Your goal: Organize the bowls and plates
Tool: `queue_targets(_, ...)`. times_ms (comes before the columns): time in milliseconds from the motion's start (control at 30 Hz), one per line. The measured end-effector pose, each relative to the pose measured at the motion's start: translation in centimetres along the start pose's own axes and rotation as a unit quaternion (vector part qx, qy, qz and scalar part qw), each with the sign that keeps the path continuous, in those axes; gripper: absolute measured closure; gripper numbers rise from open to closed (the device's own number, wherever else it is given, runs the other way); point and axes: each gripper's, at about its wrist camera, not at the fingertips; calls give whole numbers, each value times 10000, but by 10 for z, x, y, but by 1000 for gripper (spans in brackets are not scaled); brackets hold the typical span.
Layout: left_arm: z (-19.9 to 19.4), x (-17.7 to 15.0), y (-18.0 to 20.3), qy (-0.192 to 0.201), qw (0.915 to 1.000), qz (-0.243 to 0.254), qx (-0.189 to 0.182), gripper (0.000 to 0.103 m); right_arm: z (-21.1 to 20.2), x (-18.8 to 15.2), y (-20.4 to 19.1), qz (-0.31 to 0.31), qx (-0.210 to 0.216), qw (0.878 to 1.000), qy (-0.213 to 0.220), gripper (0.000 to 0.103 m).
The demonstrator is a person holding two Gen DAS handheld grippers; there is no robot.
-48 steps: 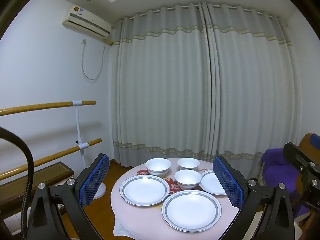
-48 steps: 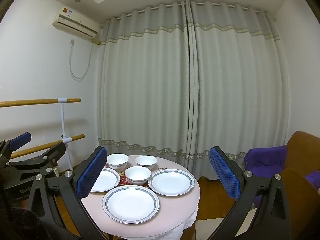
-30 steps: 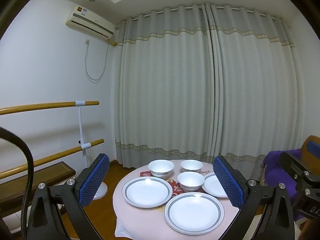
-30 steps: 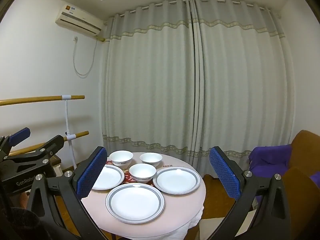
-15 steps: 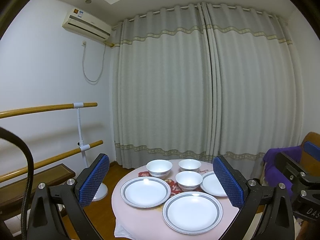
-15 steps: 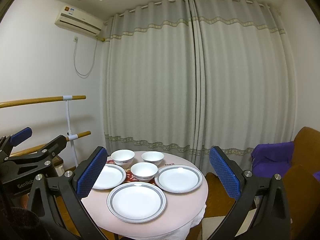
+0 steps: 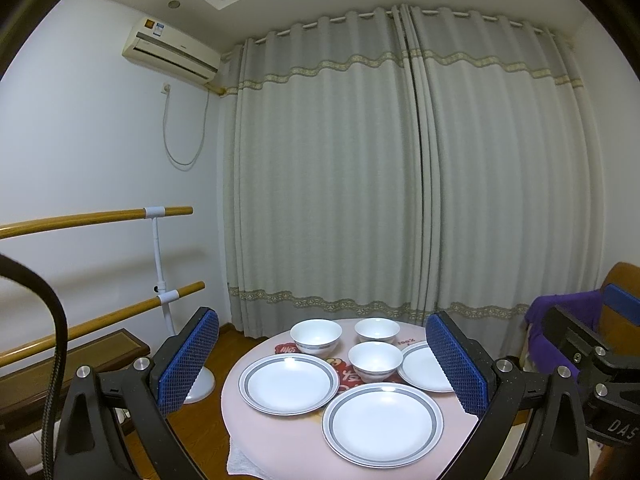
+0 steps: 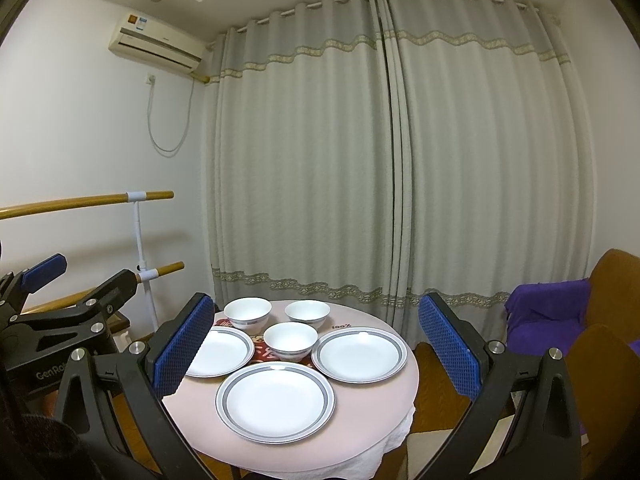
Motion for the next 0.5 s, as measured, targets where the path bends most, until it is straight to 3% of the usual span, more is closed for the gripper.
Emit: queue_targets(500, -2, 2, 0, -26, 10000, 7, -20, 0, 0, 2, 2, 18, 22, 10000, -38, 0)
Point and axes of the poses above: each gripper's, at about its wrist camera, not at the fingertips, and z roughly the way its jaws point, y to its right, x to its top, and after that the axes turned 11 degrees about x, right-handed
